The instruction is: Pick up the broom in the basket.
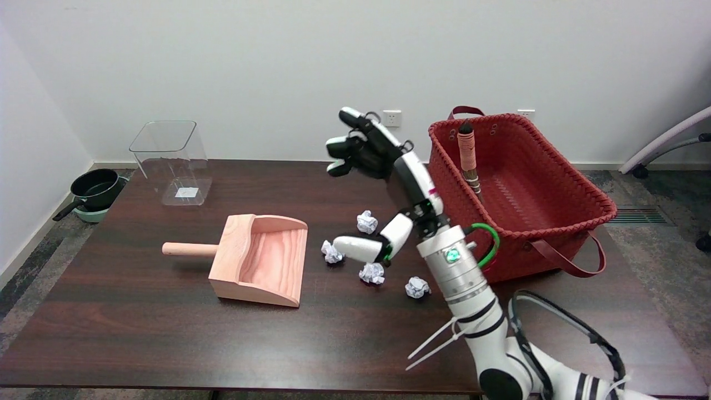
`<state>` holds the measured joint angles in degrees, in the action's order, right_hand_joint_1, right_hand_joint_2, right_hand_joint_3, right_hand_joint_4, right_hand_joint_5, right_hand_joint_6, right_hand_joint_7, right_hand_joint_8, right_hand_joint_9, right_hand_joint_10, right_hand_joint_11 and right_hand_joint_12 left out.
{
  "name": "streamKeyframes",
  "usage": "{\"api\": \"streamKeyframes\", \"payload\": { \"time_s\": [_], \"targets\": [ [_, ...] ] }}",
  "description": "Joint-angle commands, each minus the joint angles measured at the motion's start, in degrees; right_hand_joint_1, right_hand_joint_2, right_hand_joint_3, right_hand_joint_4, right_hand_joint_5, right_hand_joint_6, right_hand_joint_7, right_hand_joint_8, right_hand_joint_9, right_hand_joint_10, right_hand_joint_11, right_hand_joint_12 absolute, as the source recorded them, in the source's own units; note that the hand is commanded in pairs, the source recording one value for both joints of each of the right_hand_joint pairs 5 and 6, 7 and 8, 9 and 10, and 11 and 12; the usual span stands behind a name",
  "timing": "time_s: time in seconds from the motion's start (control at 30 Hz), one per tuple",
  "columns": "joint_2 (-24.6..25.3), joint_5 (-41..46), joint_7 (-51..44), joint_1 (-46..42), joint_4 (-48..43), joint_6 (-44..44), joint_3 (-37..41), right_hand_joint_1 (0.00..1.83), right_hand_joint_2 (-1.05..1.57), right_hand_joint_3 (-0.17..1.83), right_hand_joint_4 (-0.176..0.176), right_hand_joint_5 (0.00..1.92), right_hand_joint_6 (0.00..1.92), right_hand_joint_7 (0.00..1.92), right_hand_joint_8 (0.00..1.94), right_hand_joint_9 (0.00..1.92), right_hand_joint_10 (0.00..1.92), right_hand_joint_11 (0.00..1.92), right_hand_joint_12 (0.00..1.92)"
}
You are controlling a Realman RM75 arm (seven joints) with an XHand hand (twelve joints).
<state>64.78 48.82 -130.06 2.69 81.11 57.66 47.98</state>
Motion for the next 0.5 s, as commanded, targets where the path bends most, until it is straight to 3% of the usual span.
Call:
{"api": "streamKeyframes", "payload": {
  "time_s": [0.03, 0.27, 0.5],
  "targets": [
    [-7.97, 4.35, -0.24, -5.51, 8.14, 3.72, 7.76, 1.19, -0.33, 1.07, 0.0, 0.29, 0.29, 0.63, 0.63, 0.59, 0.59, 0.77, 0.77],
    [-8.32, 4.35, -0.24, -7.99, 8.59, 9.66, 13.89, 1.19, -0.32, 1.04, 0.0, 0.27, 0.27, 0.67, 0.67, 0.6, 0.6, 0.77, 0.77],
    [-8.51, 3.85, -0.24, -7.82, 10.94, 1.66, 21.22, 1.19, -0.33, 1.05, 0.0, 0.31, 0.31, 0.69, 0.69, 0.59, 0.59, 0.75, 0.75]
  ]
}}
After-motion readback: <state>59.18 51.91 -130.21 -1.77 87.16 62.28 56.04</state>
